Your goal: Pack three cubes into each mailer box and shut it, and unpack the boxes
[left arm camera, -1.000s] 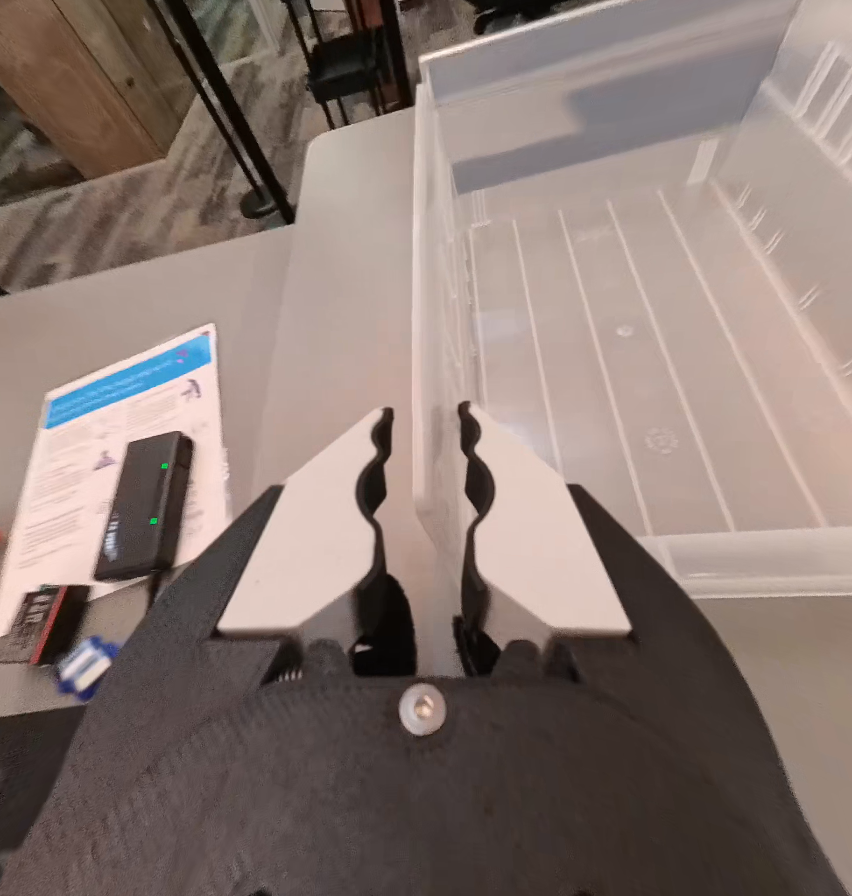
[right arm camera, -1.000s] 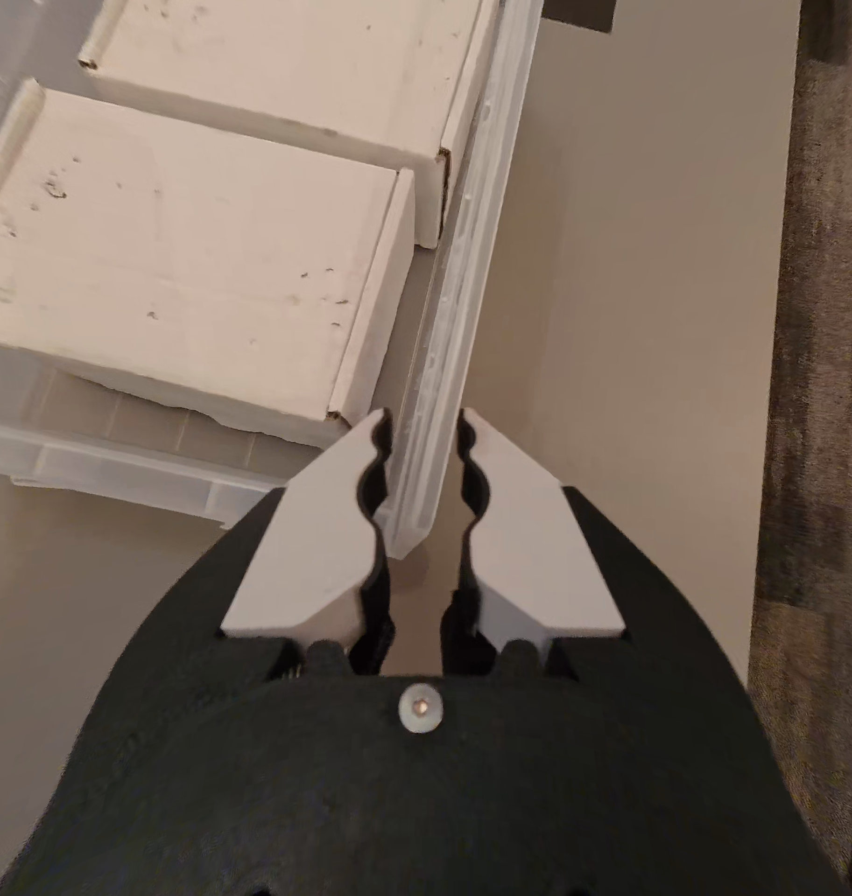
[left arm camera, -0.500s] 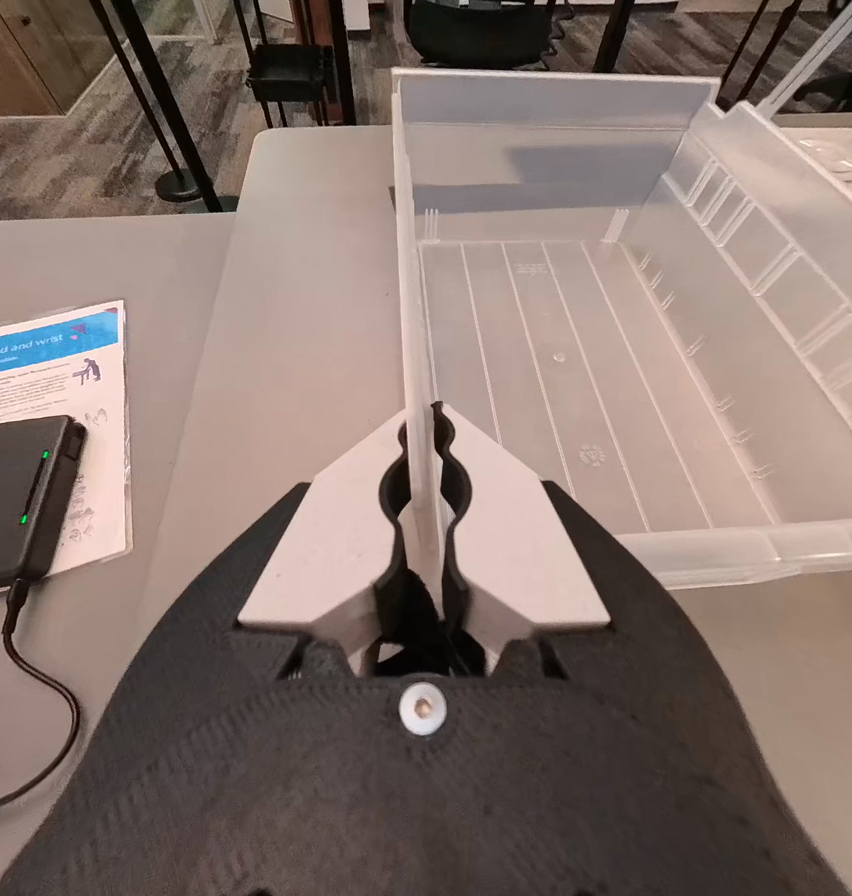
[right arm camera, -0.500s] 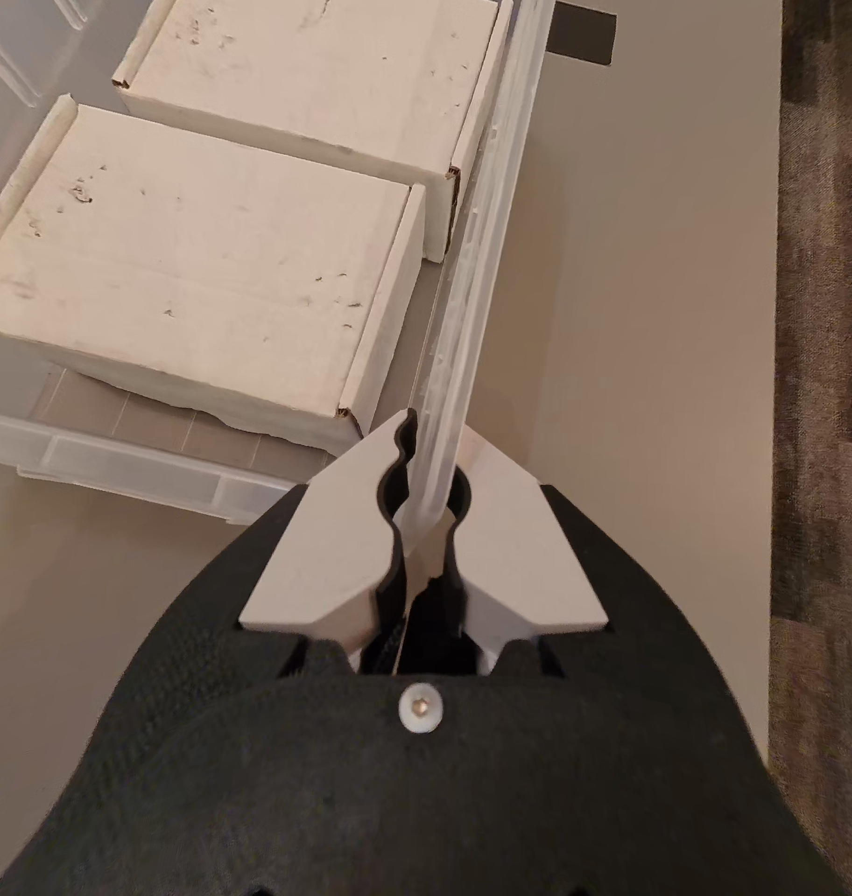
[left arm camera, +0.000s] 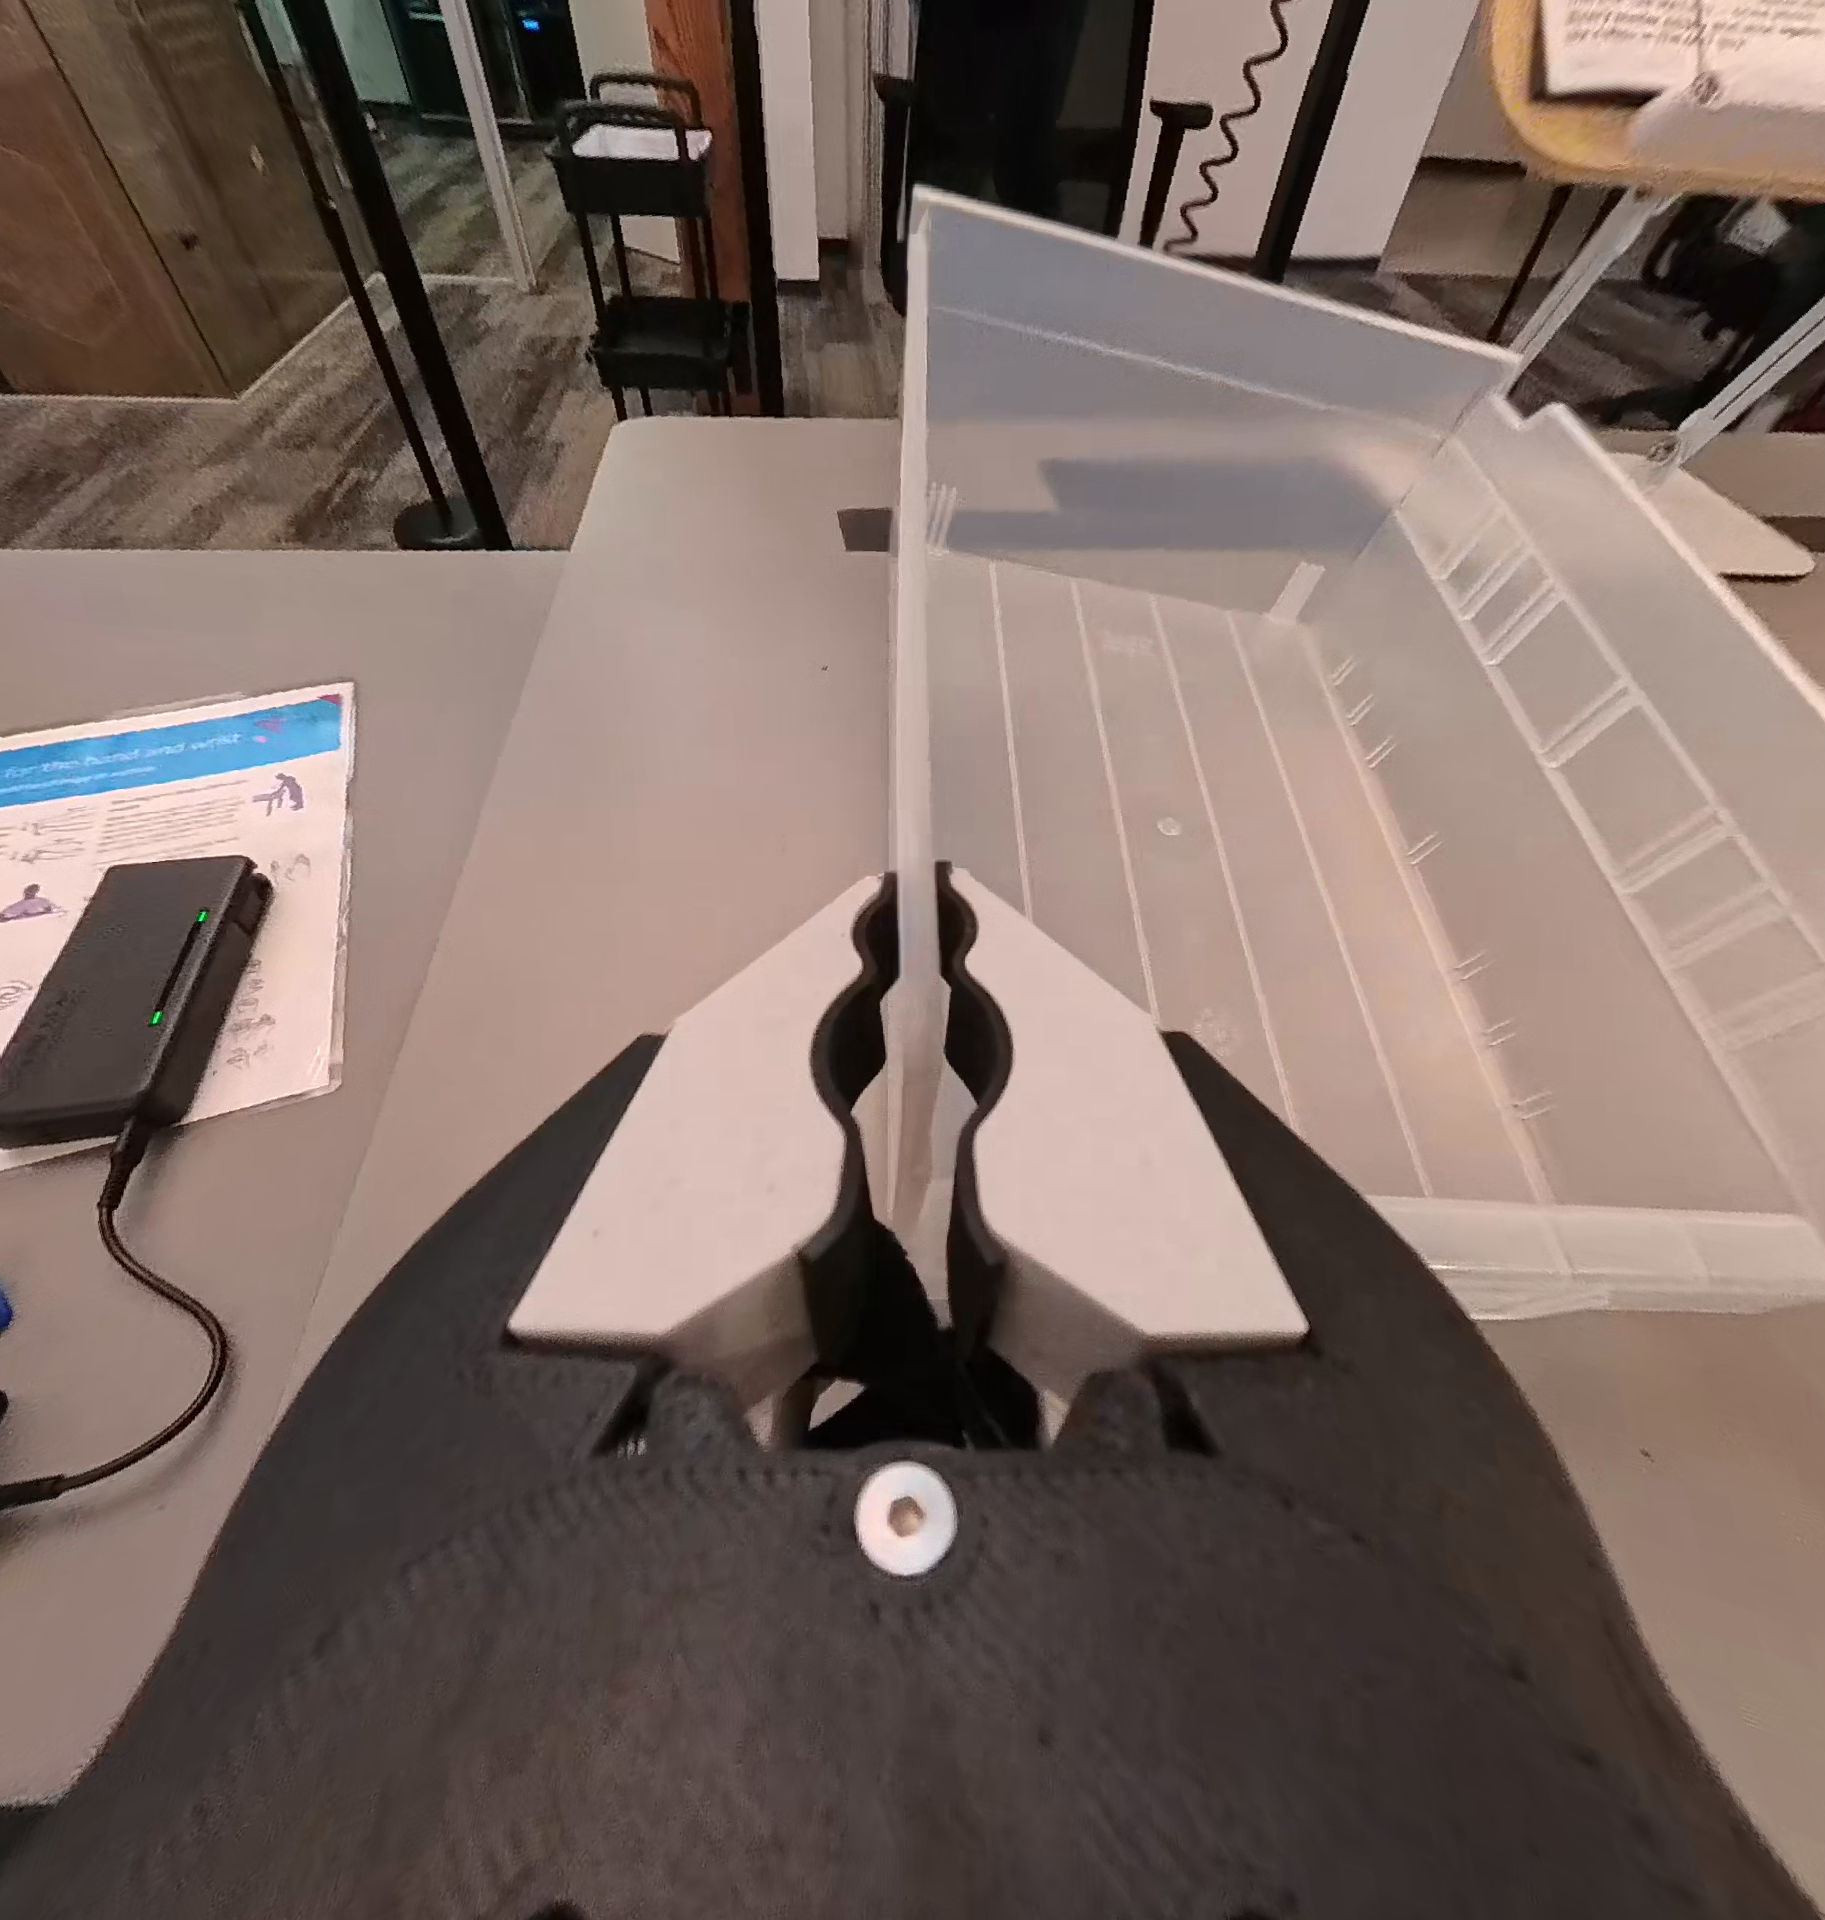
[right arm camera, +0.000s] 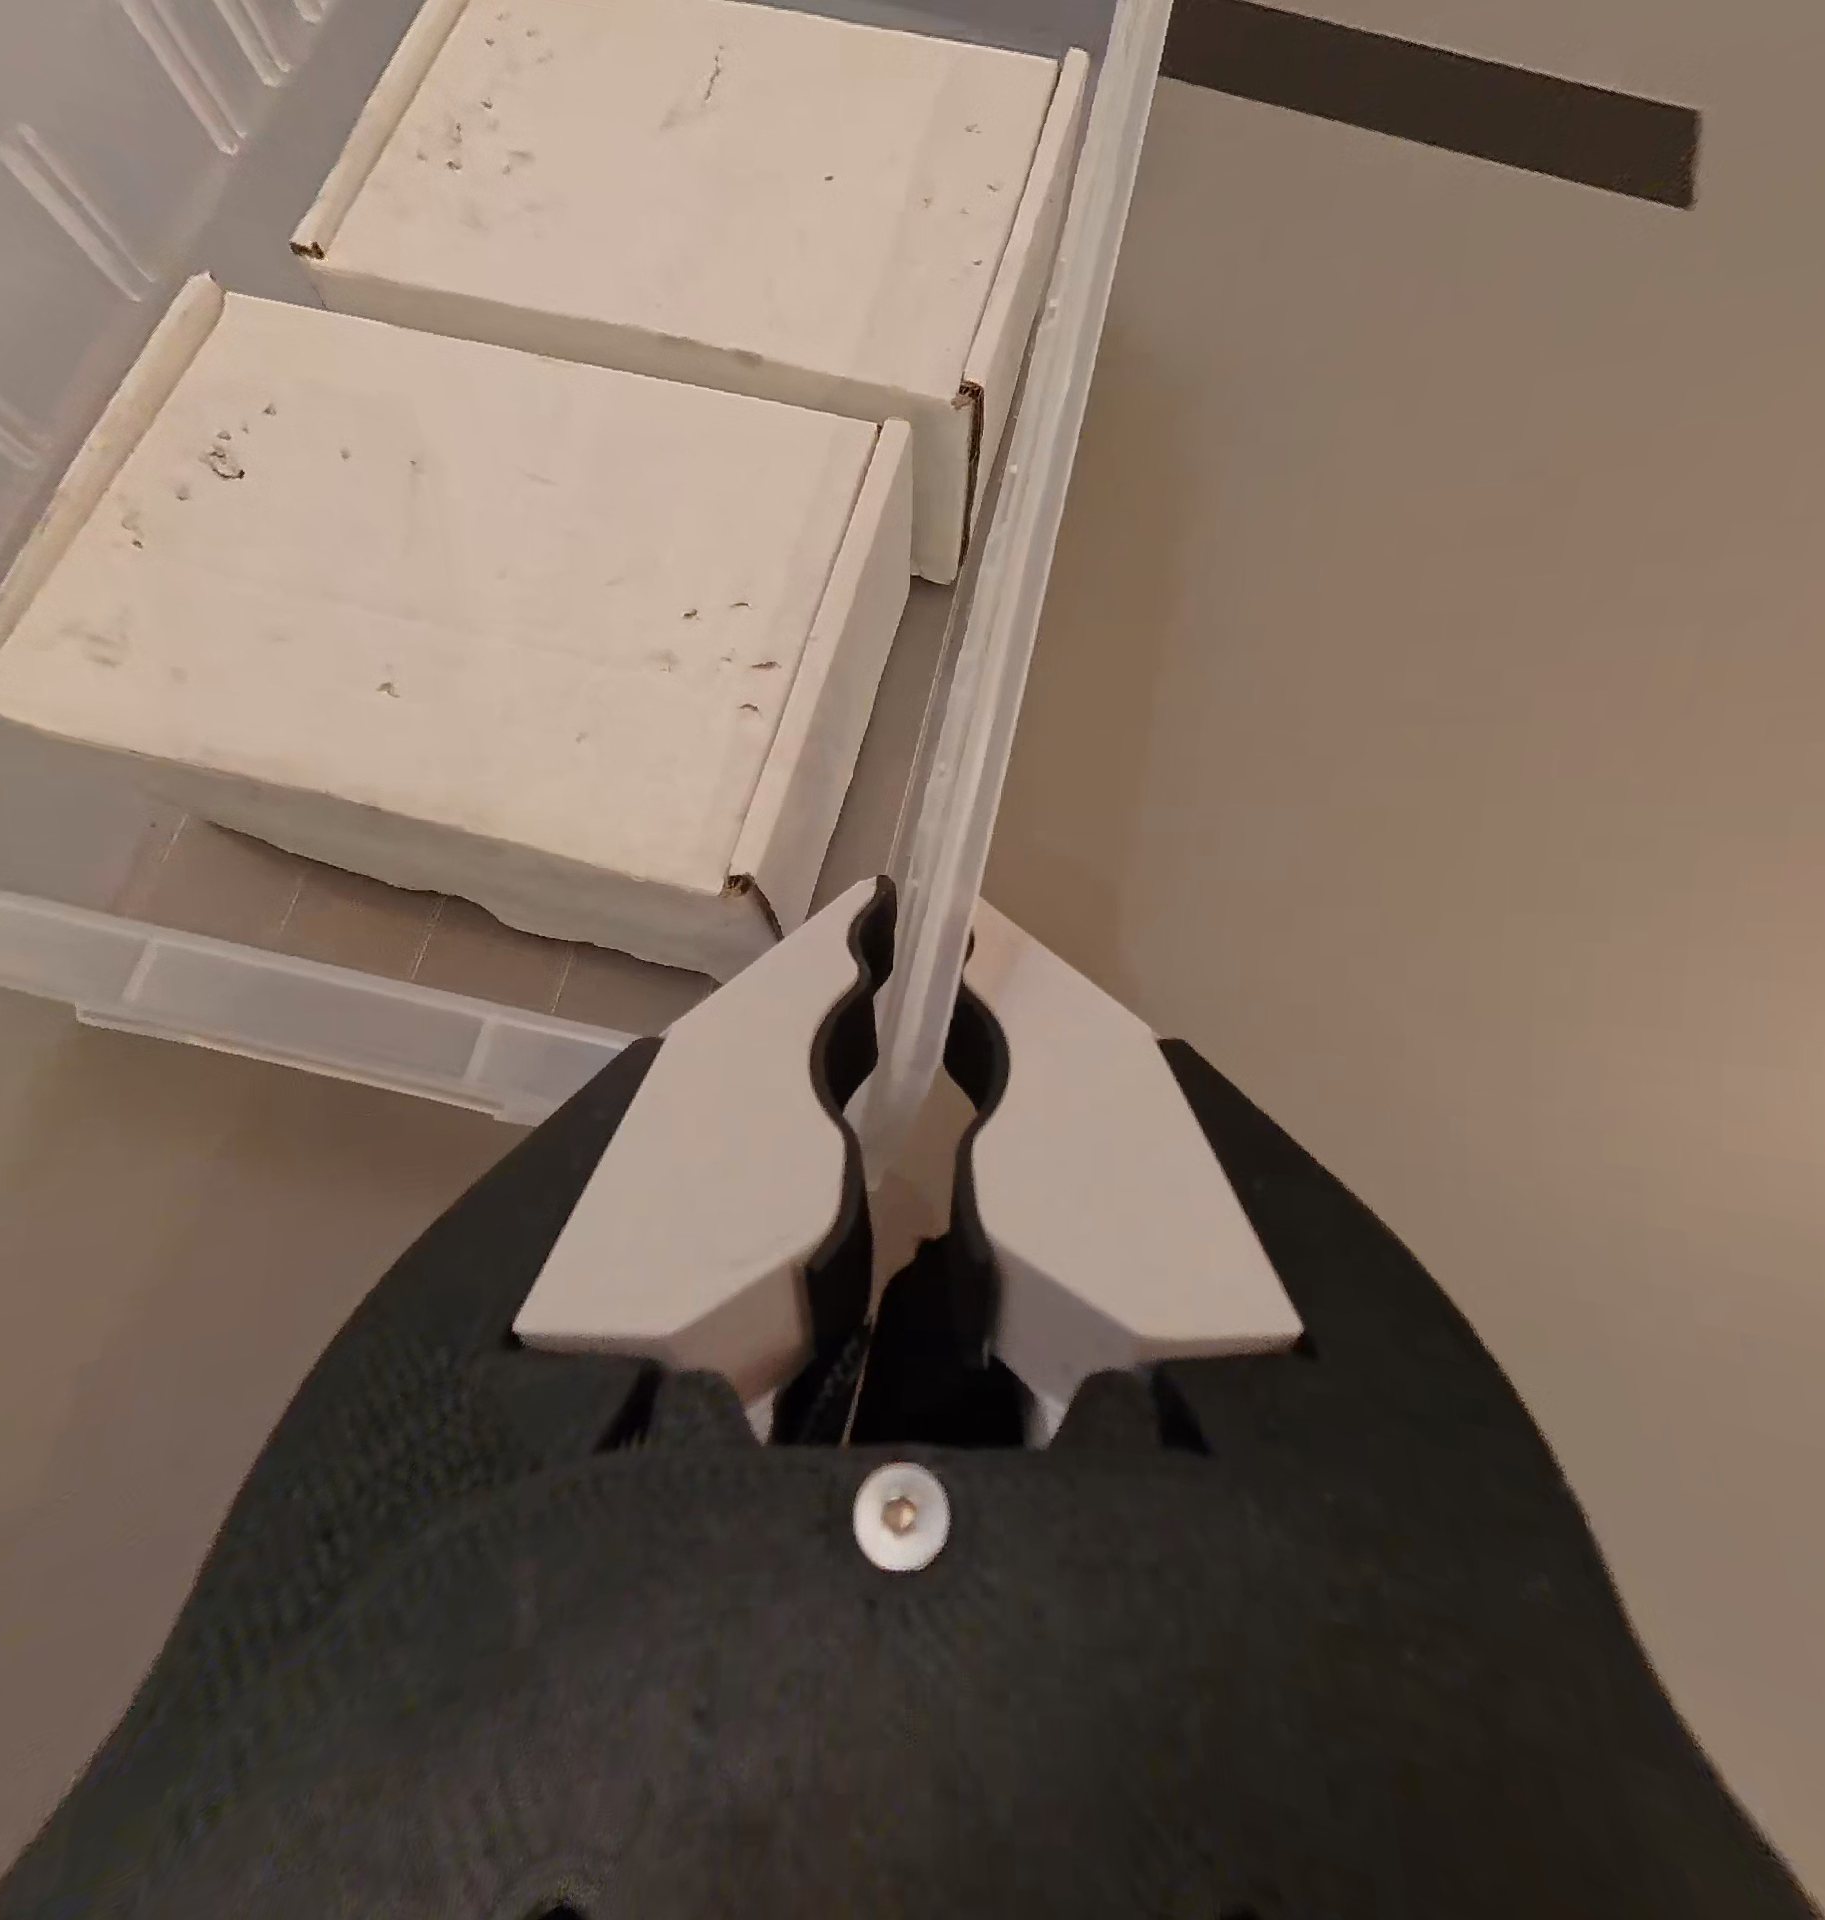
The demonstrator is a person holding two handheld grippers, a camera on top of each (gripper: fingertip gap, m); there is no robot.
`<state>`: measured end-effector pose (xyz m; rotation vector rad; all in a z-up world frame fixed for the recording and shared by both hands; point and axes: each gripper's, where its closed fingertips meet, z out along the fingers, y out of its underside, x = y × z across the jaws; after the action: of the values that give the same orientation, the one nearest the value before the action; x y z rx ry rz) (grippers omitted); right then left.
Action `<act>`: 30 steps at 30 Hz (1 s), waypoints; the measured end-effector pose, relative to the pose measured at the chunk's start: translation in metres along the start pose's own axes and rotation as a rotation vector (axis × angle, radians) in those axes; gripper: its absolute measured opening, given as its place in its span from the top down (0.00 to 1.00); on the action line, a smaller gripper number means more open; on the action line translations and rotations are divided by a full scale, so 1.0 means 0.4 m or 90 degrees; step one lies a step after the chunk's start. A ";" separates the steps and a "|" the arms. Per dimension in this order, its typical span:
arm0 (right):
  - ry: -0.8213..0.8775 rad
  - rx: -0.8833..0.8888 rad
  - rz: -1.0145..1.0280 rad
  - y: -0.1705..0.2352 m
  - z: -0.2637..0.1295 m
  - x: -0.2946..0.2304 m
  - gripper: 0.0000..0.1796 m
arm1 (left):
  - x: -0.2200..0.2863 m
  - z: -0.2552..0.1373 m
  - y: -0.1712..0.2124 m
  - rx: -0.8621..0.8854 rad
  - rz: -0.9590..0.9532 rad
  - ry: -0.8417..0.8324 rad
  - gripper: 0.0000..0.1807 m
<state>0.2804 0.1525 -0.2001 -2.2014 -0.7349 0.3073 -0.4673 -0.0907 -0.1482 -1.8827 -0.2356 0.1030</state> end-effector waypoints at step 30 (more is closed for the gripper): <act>-0.180 0.116 -0.118 -0.256 0.256 -0.854 0.88 | -0.027 -0.260 -0.113 0.203 -0.075 0.026 0.98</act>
<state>-0.0803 0.0652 -0.1978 -1.9234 -1.0161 0.5740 -0.4634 -0.1758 -0.0728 -1.5496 -0.2841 0.0194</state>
